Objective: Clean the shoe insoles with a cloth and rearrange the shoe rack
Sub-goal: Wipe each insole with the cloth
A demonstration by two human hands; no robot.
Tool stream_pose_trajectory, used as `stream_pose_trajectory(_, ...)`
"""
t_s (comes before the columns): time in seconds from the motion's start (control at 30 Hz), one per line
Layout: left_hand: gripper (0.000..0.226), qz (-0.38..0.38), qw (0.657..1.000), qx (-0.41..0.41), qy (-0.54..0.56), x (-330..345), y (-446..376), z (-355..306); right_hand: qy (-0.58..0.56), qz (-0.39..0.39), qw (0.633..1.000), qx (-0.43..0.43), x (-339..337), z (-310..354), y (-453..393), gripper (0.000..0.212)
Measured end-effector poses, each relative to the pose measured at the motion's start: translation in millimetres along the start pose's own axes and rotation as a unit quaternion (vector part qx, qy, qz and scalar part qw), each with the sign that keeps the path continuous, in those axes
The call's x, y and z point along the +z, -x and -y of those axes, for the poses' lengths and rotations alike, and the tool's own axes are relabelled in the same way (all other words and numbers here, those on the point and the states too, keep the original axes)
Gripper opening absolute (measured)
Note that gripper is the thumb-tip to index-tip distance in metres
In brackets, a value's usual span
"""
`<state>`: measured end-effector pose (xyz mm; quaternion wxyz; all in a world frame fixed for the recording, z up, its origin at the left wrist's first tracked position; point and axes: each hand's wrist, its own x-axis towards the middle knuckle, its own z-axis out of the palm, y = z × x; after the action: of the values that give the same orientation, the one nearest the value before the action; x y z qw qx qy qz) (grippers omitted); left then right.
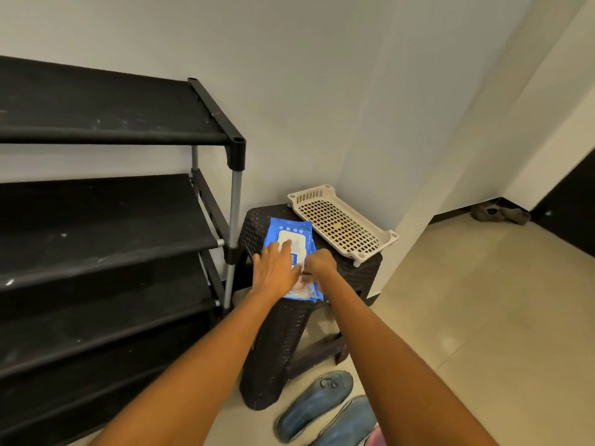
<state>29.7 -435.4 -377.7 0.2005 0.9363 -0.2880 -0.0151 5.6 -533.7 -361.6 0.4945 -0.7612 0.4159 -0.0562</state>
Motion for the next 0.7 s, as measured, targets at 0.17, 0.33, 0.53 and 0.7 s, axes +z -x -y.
stream_pose_trajectory(0.17, 0.064, -0.021, 0.994, -0.078, -0.072, 1.1, -22.2, -22.0, -0.054, 0.017, 0.998, -0.019, -0.3, -16.2, 6.2, 0.028)
stream_pose_trajectory(0.33, 0.076, -0.014, 0.985, -0.129, -0.112, 8.4, -42.9, -31.5, -0.109, 0.038, 0.993, -0.018, -0.2, -25.9, -3.0, 0.033)
stream_pose_trajectory(0.53, 0.077, 0.029, 0.985, -0.133, -0.106, 3.6, -53.0, -34.2, -0.092, 0.045, 0.994, -0.027, -6.8, -29.7, -2.7, 0.037)
stream_pose_trajectory(0.7, 0.06, 0.035, 0.992, -0.117, -0.036, -9.7, -50.9, -35.0, -0.058, -0.008, 0.997, -0.04, -3.3, -30.9, -11.8, 0.018)
